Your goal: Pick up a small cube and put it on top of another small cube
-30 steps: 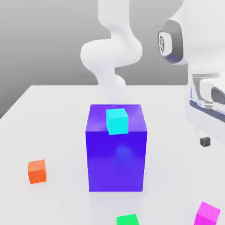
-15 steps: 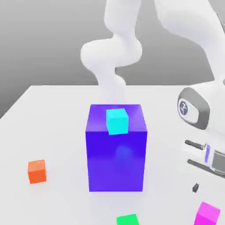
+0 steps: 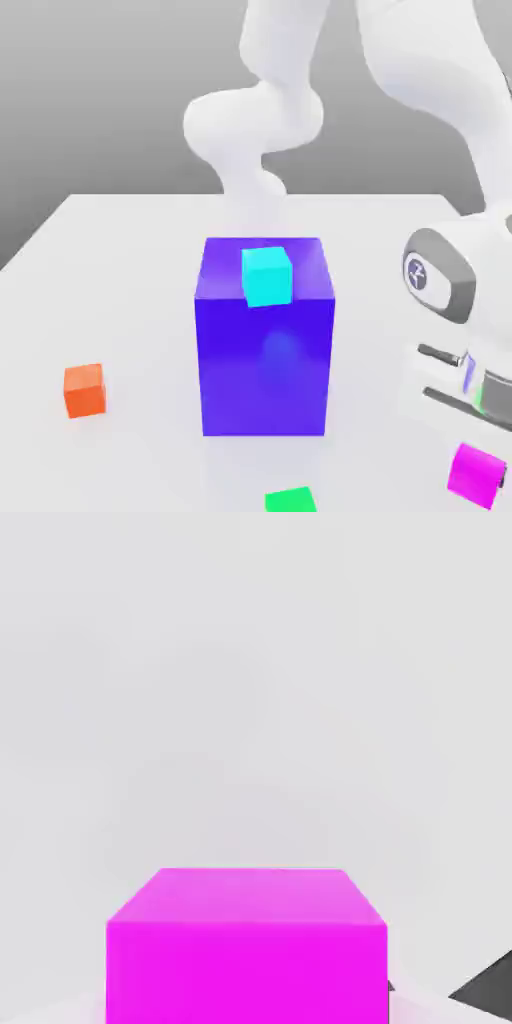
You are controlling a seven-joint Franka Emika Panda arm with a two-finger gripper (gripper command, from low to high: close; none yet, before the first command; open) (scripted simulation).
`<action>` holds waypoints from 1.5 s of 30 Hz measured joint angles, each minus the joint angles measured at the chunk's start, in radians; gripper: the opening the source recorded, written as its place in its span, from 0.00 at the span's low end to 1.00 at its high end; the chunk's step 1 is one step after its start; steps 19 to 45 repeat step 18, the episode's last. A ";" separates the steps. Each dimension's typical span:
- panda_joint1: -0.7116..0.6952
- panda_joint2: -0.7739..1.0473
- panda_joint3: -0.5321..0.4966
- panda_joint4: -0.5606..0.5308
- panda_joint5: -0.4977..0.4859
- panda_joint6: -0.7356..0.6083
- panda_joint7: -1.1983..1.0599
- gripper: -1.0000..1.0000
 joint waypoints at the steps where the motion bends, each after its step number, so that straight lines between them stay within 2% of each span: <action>1: -0.011 -0.014 -0.019 -0.006 0.004 -0.009 0.021 0.00; 10: -0.132 -0.120 -0.182 -0.058 0.062 -0.071 0.206 0.00; 14: -0.173 -0.014 -0.154 -0.054 0.130 0.028 0.177 0.00; 15: -0.181 0.008 -0.146 -0.053 0.142 0.046 0.169 1.00; 45: -0.181 0.008 -0.146 -0.053 0.142 0.046 0.169 1.00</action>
